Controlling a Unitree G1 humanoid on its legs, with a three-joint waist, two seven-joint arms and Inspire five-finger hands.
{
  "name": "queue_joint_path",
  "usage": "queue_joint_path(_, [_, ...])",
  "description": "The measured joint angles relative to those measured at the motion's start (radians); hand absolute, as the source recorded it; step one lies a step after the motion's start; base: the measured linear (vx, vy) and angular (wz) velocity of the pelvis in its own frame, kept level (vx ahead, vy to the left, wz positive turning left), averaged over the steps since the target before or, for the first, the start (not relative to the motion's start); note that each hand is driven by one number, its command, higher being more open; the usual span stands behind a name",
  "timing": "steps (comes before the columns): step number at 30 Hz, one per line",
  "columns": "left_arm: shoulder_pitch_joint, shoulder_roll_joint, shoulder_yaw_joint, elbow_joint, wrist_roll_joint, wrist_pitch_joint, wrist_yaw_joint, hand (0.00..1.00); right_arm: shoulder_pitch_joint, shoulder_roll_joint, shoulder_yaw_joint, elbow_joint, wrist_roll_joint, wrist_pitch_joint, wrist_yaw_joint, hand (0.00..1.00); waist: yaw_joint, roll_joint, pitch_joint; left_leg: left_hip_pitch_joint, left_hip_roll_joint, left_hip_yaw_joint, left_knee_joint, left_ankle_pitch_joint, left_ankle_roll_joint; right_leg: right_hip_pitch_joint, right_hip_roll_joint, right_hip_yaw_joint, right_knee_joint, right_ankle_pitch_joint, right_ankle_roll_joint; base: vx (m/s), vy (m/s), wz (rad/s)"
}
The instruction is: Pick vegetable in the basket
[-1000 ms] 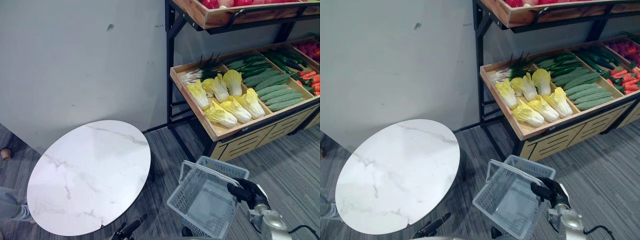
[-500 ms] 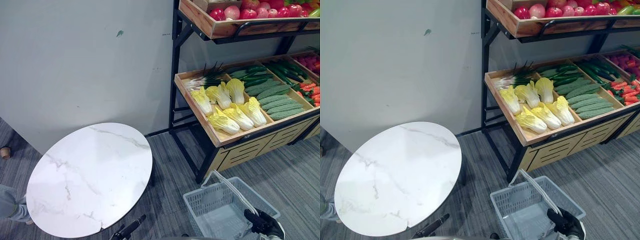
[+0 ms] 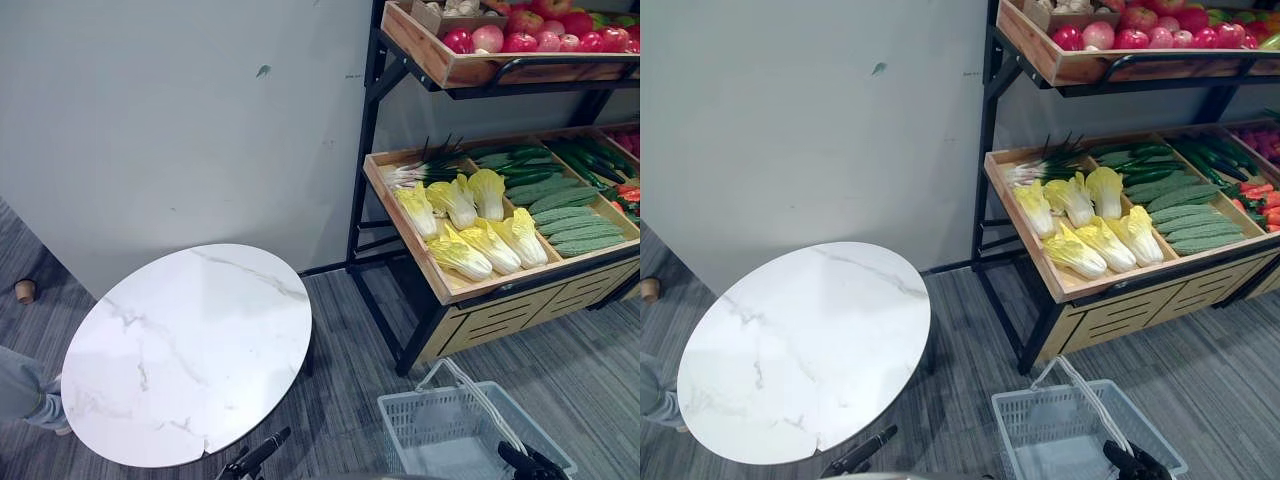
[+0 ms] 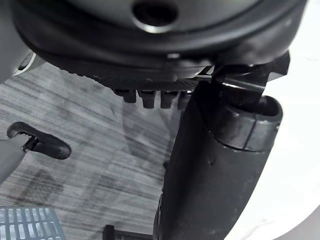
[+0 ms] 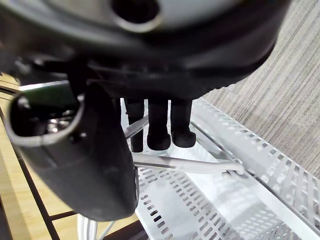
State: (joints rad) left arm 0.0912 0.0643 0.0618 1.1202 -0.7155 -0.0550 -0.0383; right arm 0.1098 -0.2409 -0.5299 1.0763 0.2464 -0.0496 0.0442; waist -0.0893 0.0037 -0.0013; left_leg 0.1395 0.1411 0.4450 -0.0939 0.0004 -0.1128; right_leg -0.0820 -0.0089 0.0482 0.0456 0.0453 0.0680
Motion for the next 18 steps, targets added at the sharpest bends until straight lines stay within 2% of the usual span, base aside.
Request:
queue_joint_path(9, [-0.001,0.005,0.001,0.003,0.003,0.0,-0.015,1.0,0.003,-0.002,0.0,0.008,0.0,0.001,0.0,0.0,0.011,-0.005,0.003,0.014,0.002,-0.014,0.0,-0.001,-0.001,0.028,-0.001,-0.016,-0.016,-0.001,-0.003,-0.02,-0.011,0.05])
queue_joint_path(10, [-0.006,0.018,0.004,0.003,0.016,-0.001,-0.019,1.0,0.001,0.187,0.078,0.074,0.03,0.103,0.104,0.0,0.052,-0.009,0.039,0.017,-0.003,-0.016,0.0,-0.017,0.0,0.043,-0.008,-0.021,-0.033,-0.003,-0.002,0.0,0.0,0.0])
queue_joint_path(14, [-0.006,0.016,0.005,0.003,0.016,-0.001,-0.019,1.0,-0.002,0.186,0.078,0.074,0.03,0.103,0.104,0.0,0.053,-0.007,0.039,0.018,-0.003,-0.016,0.0,-0.017,0.0,0.043,-0.009,-0.021,-0.033,-0.003,-0.002,0.0,0.0,0.0])
queue_joint_path(18, [0.004,0.003,0.081,0.002,0.014,-0.032,-0.029,1.0,-0.004,0.186,0.081,0.075,0.031,0.107,0.099,0.0,0.063,-0.009,0.039,0.02,0.001,-0.031,0.005,-0.017,-0.001,0.073,-0.019,-0.064,-0.076,0.013,0.002,0.0,-0.002,0.15])
